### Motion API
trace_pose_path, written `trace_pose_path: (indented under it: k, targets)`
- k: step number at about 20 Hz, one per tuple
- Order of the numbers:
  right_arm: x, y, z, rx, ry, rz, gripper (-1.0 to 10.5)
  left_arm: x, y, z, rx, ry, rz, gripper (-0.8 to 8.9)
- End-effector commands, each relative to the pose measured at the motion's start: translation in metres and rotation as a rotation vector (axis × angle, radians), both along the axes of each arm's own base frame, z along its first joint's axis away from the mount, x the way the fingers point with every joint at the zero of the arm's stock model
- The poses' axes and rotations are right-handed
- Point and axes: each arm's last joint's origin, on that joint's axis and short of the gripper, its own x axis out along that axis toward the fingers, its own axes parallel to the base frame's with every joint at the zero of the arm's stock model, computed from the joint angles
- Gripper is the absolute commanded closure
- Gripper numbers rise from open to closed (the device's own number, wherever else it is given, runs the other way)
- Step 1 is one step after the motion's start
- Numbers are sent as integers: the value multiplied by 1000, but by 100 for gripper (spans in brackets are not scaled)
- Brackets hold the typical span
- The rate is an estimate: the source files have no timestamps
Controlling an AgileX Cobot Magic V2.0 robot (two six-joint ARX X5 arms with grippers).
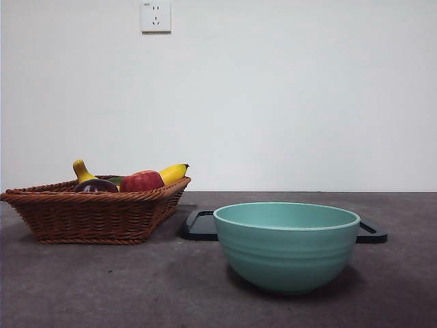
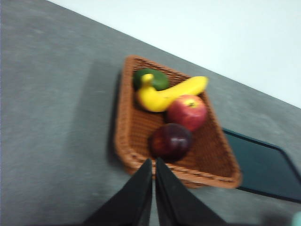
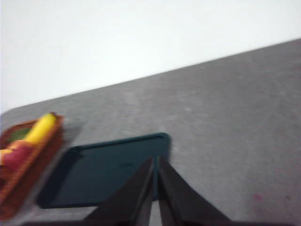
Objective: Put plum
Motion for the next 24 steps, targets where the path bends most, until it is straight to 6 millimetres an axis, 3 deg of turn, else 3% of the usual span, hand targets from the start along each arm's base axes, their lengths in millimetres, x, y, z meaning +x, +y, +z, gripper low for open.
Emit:
trace_pose_path:
  k: [1, 13, 24]
  targets:
    - [-3, 1, 17, 9, -5, 32, 942, -2, -1, 18, -2, -2, -47, 804]
    - [12, 7, 67, -97, 245, 327, 942, 7, -7, 77, 137, 145, -323, 804]
    - [34, 20, 86, -203, 548, 561, 942, 27, -18, 96, 226, 364, -587, 804]
